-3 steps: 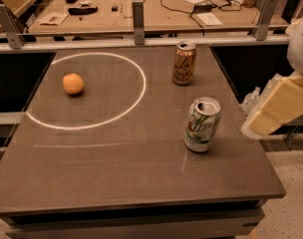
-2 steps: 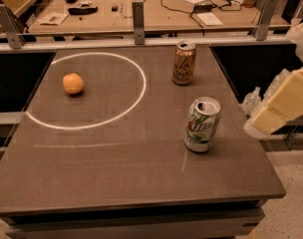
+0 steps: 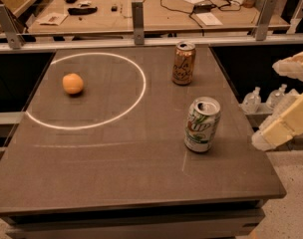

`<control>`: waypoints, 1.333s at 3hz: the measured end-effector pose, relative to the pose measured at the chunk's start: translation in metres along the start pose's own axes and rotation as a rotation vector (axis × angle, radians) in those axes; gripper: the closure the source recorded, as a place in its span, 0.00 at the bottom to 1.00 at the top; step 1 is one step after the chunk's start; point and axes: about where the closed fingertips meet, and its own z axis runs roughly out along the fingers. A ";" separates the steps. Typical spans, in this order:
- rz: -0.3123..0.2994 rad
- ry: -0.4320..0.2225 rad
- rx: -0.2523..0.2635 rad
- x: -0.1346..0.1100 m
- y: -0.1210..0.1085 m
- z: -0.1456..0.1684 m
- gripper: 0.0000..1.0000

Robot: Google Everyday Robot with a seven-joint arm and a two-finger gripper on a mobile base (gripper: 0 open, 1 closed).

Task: Move orange near orange can

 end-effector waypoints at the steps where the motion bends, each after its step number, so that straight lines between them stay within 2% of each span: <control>1: 0.006 -0.150 -0.052 -0.022 0.019 0.000 0.00; 2: 0.009 -0.174 -0.065 -0.030 0.023 -0.003 0.00; 3: 0.007 -0.171 -0.062 -0.029 0.023 -0.003 0.00; 4: 0.027 -0.170 -0.043 -0.032 0.025 -0.001 0.00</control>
Offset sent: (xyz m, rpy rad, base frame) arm -0.0066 0.0200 0.0067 0.1193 -0.0250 0.0357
